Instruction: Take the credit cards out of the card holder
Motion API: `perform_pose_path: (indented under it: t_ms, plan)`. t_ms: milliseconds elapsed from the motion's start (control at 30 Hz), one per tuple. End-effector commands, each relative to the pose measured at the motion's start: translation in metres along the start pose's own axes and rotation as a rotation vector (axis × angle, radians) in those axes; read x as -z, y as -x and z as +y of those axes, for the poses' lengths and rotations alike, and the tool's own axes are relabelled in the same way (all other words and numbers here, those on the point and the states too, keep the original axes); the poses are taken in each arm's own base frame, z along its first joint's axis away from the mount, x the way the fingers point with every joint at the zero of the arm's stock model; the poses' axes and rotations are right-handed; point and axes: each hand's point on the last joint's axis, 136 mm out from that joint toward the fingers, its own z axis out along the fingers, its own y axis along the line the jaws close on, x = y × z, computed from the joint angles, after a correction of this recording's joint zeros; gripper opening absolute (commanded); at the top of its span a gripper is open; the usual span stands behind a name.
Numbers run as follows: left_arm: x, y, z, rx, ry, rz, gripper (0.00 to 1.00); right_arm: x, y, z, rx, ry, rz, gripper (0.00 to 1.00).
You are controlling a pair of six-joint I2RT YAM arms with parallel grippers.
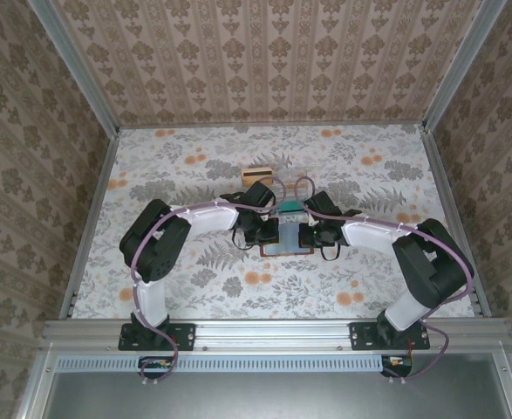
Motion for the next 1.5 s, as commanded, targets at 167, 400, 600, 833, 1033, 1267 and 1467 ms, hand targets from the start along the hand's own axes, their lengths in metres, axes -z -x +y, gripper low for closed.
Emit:
perform_pose_path:
  t_ms: [167, 400, 600, 833, 1033, 1267, 1467]
  plan:
    - [0.030, 0.006, -0.004, -0.039, 0.016, -0.056, 0.03, 0.012, 0.003, -0.004, -0.013, -0.031, -0.002, 0.04]
    - [0.105, 0.028, -0.006, -0.074, 0.043, -0.250, 0.51, 0.058, 0.041, 0.001, -0.005, -0.035, -0.163, 0.26]
    - [0.192, 0.045, 0.031, -0.041, 0.174, -0.519, 1.00, 0.117, 0.073, -0.015, -0.018, -0.095, -0.391, 0.59]
    - [0.280, 0.044, 0.128, 0.035, 0.559, -0.806, 1.00, 0.173, 0.093, -0.066, -0.044, -0.340, -0.694, 1.00]
    - [0.322, 0.038, 0.217, 0.070, 0.939, -0.867, 1.00, 0.183, 0.105, -0.096, 0.065, -0.567, -0.805, 1.00]
    - [0.313, 0.037, 0.309, 0.297, 0.972, -0.848, 1.00, 0.161, 0.123, -0.138, -0.010, -0.649, -0.807, 1.00]
    - [0.286, 0.052, 0.327, 0.208, 0.923, -0.898, 1.00, 0.141, 0.143, -0.165, 0.025, -0.701, -0.787, 1.00]
